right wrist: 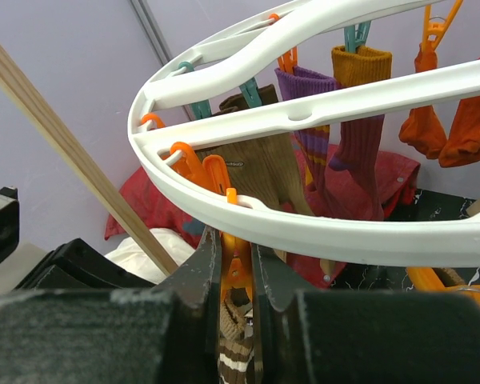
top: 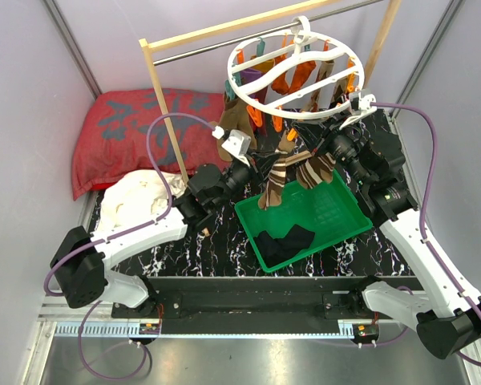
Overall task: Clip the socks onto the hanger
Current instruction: Clamp the sock onto the hanger.
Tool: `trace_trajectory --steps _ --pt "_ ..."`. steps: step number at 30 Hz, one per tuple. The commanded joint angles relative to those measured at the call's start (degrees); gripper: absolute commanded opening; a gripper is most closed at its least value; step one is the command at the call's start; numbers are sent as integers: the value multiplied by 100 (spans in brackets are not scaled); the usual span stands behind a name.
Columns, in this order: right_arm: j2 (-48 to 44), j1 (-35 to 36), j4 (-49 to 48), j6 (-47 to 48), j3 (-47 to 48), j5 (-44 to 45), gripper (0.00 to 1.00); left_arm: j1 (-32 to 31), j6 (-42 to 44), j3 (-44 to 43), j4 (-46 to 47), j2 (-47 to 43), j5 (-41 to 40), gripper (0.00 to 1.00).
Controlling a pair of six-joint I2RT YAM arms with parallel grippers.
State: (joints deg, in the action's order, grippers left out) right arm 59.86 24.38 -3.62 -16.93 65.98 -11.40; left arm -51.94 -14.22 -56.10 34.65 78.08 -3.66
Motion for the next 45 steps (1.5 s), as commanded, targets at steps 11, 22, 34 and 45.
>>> trace_trajectory --steps 11,22,34,45 --pt "-62 40 -69 -170 188 -134 9 18 51 -217 745 -48 129 1" --pt "-79 32 -69 -267 223 -337 9 18 68 -604 692 277 252 1" --pt "-79 32 -87 -258 152 -161 61 18 130 -666 674 216 313 7" --pt "-299 40 -87 -118 38 226 62 184 174 -438 578 -21 340 64"
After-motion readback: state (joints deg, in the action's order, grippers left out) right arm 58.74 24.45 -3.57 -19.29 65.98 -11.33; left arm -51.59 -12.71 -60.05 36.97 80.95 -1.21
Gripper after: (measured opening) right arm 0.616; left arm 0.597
